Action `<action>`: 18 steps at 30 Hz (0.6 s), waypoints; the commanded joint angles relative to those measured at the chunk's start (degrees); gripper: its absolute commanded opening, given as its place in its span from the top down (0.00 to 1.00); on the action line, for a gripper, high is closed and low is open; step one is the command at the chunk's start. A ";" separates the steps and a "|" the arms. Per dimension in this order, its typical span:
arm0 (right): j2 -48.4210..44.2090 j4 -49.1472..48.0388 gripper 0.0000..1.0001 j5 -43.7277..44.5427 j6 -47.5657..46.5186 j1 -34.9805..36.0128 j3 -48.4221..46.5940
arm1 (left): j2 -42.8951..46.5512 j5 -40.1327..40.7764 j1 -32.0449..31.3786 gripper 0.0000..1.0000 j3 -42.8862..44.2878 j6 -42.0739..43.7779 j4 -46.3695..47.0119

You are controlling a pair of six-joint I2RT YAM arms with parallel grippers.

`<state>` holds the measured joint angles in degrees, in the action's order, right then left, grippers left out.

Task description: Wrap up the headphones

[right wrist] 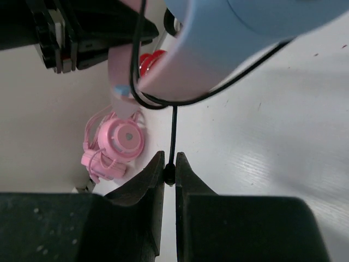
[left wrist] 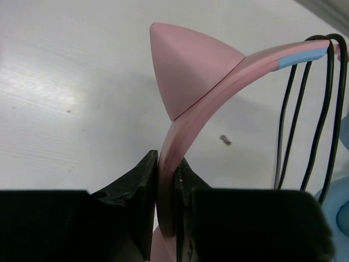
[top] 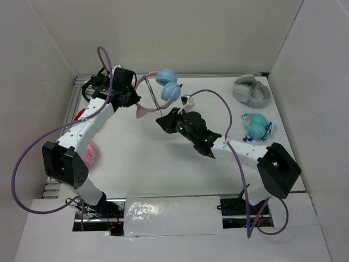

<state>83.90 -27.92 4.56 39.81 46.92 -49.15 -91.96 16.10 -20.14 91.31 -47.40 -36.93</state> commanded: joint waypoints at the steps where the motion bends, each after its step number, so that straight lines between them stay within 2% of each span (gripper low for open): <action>1: 5.98 5.59 1.00 -3.50 2.63 0.55 -6.65 | 2.23 1.30 4.57 1.00 -1.66 -4.54 8.02; 5: 13.91 9.28 1.00 -6.75 6.84 -0.24 -14.38 | -2.51 2.89 7.65 1.00 1.58 -7.27 2.22; 7: 18.21 10.34 1.00 -6.67 6.42 -0.33 -19.57 | -5.06 1.49 9.58 1.00 1.86 -7.27 3.34; 11: 26.74 21.56 1.00 -5.78 6.59 -1.91 -34.31 | -9.71 1.83 10.74 1.00 2.90 -7.54 5.45; 14: 33.85 24.84 1.00 -9.47 9.40 -4.72 -40.21 | -14.18 4.37 10.91 1.00 4.83 -7.45 5.03; 18: 37.03 25.46 1.00 -11.85 8.01 -7.80 -44.01 | -21.31 4.12 13.28 1.00 9.76 -8.50 3.18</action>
<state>119.17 -6.17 -4.99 47.72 41.65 -88.77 -110.15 19.64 -8.27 96.09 -53.04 -37.30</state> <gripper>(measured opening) 0.139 0.269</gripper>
